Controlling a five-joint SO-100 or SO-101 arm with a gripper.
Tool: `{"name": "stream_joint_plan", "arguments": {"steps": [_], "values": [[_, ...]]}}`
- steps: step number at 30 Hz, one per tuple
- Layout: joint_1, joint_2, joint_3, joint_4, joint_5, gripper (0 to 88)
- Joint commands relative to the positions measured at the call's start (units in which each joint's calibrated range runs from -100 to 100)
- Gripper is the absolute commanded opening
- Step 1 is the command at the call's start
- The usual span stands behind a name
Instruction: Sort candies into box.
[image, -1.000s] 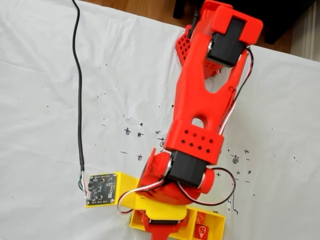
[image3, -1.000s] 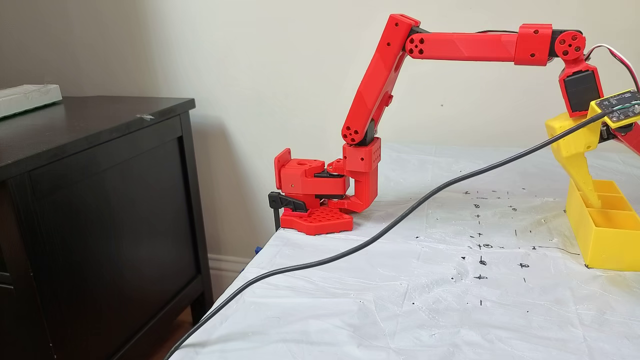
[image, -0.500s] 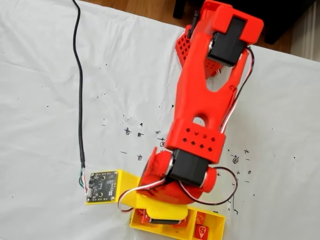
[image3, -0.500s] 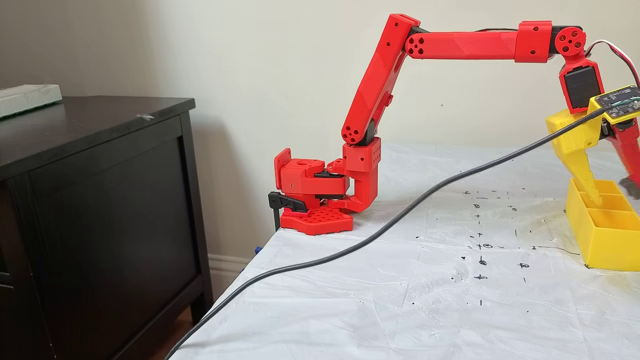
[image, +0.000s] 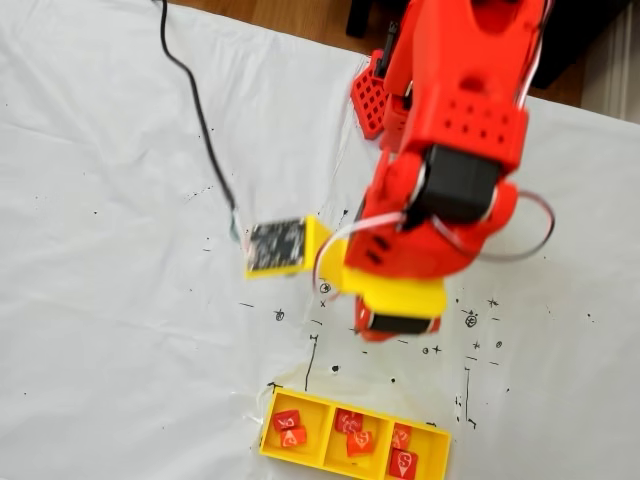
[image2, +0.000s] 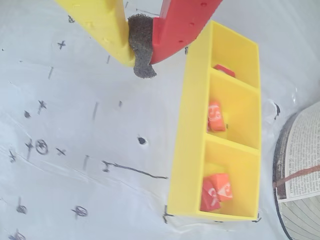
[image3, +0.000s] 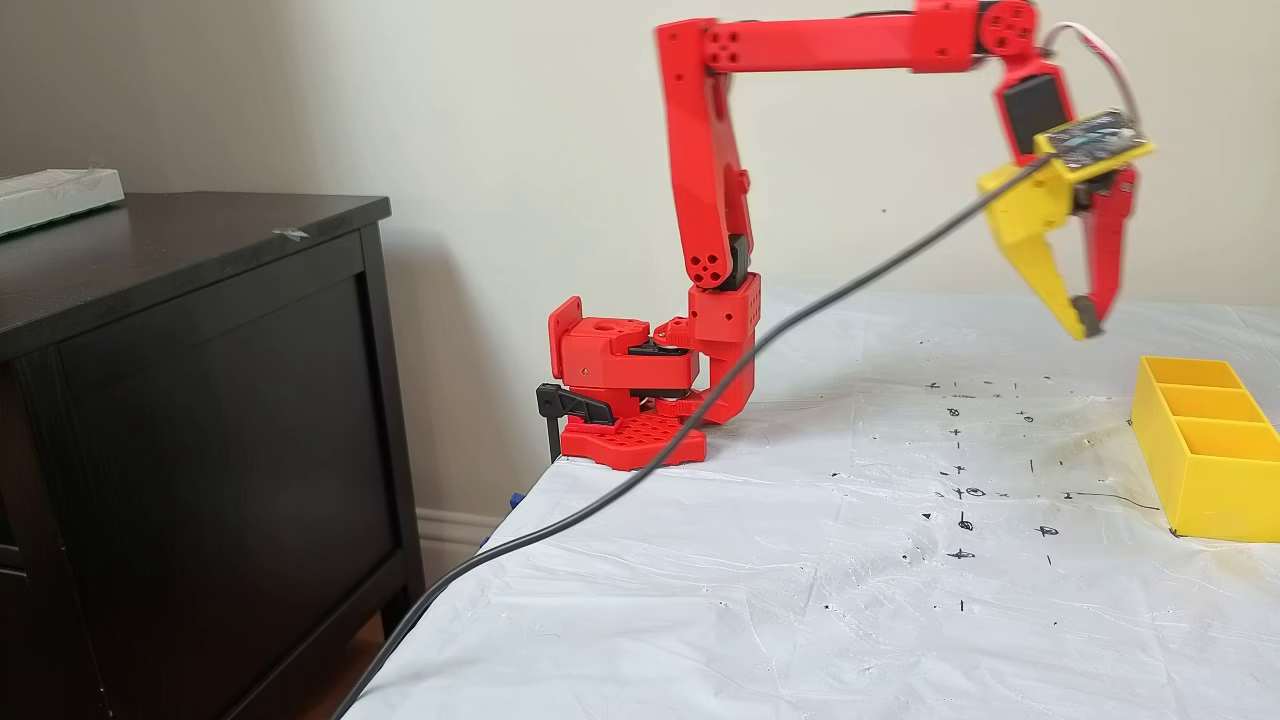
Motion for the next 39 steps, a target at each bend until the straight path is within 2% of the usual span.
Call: {"name": "stream_joint_plan", "arguments": {"steps": [1, 6, 7, 11, 14, 16, 23, 26, 39], "values": [[-1.84, -22.17, 15.5, -2.66, -1.76, 0.2], [-4.1, -39.47, 37.17, -7.4, -1.61, 0.1], [-4.74, -46.43, 43.27, -4.62, -0.2, 0.1], [-5.64, -53.13, 48.18, 0.95, 0.39, 0.1], [-6.73, -60.42, 54.83, 2.34, -0.98, 0.1], [-7.09, -71.79, 61.57, 4.71, -2.39, 0.1], [-10.44, -71.79, 69.94, 5.2, -1.56, 0.1], [-9.81, -71.79, 68.76, 11.1, -2.15, 1.3], [-9.45, -71.79, 68.85, 10.69, -1.81, 0.2]]}}
